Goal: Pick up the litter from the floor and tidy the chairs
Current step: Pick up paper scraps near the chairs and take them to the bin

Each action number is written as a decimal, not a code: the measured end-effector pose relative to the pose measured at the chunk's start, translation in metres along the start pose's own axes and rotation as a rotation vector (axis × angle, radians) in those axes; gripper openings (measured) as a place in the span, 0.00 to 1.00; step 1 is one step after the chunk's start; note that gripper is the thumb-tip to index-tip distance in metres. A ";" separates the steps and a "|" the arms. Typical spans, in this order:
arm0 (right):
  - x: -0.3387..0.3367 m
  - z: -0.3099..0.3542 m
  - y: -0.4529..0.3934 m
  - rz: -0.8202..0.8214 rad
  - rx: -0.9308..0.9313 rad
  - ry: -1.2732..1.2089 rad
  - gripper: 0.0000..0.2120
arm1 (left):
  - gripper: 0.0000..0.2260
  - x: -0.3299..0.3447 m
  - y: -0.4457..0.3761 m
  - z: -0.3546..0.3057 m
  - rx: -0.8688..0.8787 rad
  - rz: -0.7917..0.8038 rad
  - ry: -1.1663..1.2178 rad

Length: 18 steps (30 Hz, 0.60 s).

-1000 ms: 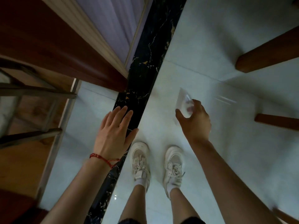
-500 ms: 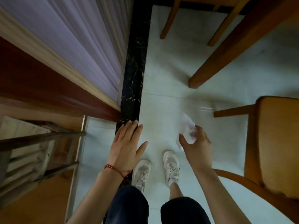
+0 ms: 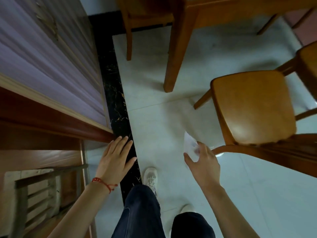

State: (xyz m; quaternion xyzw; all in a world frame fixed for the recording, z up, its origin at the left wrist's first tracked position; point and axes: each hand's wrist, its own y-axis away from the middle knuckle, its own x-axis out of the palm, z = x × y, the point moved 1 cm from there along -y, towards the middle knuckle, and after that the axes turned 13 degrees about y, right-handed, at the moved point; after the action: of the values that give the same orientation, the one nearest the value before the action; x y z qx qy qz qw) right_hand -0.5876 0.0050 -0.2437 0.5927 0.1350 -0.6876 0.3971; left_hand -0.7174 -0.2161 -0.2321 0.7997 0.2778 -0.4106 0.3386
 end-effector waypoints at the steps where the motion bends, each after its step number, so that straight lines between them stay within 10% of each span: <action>1: -0.005 -0.010 0.009 0.003 0.026 -0.004 0.23 | 0.36 0.000 0.001 -0.012 0.022 0.003 -0.005; 18: -0.070 -0.277 0.192 -0.177 0.575 -0.192 0.21 | 0.31 0.106 0.064 -0.276 0.380 0.169 -0.013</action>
State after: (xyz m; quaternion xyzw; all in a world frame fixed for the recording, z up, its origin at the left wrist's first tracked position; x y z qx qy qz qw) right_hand -0.2567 0.0892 -0.1971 0.5990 -0.0519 -0.7822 0.1630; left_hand -0.4876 -0.0255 -0.1821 0.8670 0.1250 -0.4310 0.2167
